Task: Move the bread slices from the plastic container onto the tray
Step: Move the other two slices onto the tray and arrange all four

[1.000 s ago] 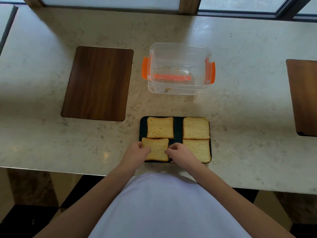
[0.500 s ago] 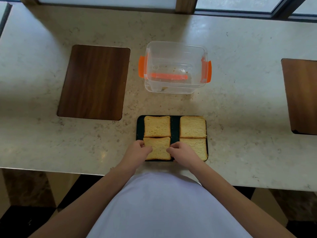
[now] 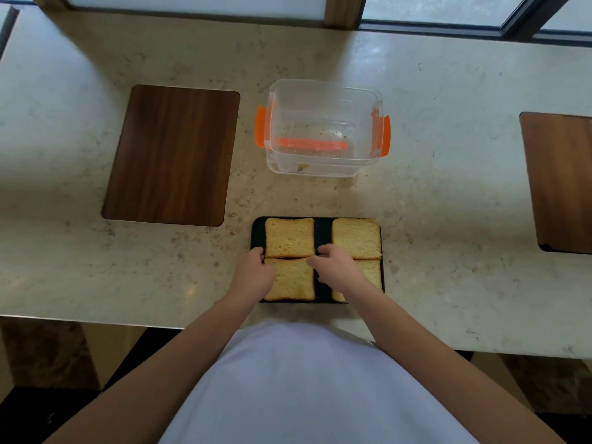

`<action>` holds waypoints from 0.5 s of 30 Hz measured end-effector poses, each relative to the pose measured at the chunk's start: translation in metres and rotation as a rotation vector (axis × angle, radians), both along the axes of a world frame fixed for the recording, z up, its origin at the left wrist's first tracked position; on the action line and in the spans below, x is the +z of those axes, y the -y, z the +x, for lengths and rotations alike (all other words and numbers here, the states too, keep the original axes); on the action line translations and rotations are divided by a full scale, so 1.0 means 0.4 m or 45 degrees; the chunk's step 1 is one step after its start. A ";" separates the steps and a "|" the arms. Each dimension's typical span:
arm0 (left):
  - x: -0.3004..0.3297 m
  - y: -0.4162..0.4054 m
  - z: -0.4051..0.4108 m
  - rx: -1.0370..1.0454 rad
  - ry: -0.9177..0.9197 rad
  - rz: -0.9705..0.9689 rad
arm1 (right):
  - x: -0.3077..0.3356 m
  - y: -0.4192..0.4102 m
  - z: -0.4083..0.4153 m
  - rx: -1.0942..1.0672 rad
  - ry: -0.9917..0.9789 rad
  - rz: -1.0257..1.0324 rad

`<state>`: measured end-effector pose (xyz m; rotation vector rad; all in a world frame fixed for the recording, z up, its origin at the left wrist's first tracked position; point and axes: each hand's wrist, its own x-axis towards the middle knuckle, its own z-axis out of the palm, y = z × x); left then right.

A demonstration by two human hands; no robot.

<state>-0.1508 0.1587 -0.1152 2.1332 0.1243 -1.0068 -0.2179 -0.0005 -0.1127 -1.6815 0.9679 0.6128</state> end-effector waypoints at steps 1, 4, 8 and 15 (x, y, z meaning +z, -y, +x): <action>0.002 0.003 0.004 -0.014 -0.005 -0.002 | 0.001 -0.005 0.002 0.017 -0.004 0.005; 0.003 0.005 0.012 -0.004 0.000 -0.022 | 0.000 -0.020 0.005 0.054 0.002 -0.018; -0.006 -0.007 0.015 0.003 0.006 -0.045 | -0.008 -0.030 -0.001 0.072 0.040 -0.039; -0.010 -0.007 0.010 0.015 -0.010 -0.070 | -0.023 -0.027 -0.009 0.052 0.062 -0.047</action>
